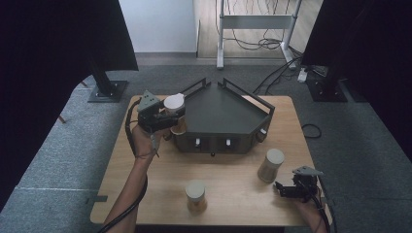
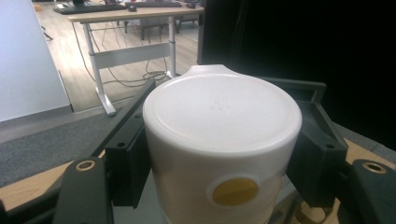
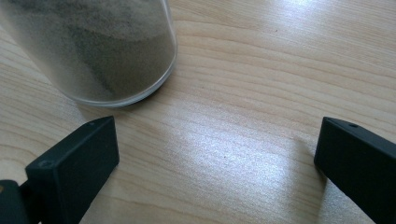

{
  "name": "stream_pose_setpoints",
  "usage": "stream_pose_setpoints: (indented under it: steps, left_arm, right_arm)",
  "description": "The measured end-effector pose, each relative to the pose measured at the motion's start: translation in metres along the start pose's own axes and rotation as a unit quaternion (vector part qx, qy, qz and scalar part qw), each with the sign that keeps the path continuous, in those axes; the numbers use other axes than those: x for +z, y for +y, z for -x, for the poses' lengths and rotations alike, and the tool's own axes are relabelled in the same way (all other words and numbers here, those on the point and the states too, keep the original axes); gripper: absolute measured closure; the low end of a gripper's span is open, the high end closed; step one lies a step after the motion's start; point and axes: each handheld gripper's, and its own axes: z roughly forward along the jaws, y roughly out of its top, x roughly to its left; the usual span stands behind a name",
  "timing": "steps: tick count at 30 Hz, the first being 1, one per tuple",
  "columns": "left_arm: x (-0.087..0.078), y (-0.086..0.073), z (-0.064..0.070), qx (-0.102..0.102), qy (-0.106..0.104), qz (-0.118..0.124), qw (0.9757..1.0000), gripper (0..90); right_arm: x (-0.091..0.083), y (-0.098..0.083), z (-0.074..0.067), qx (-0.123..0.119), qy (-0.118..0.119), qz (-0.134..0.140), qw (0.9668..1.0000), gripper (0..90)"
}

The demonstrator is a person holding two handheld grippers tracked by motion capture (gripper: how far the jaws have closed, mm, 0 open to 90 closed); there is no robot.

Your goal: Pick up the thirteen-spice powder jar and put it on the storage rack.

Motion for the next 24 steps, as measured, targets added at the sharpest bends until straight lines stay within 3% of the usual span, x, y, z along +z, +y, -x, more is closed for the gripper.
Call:
stream_pose_setpoints:
  steps: [12, 24]
  left_arm:
    - [0.012, 0.01, -0.005, 0.012, 0.018, -0.004, 0.9997, 30.6]
    - [0.03, 0.013, -0.009, 0.01, 0.032, -0.01, 0.9994, 30.6]
  right_arm:
    - [0.0, 0.0, 0.0, -0.001, 0.0, 0.0, 1.0, 0.0]
    - [0.0, 0.0, 0.0, -0.001, 0.0, 0.0, 1.0, 0.0]
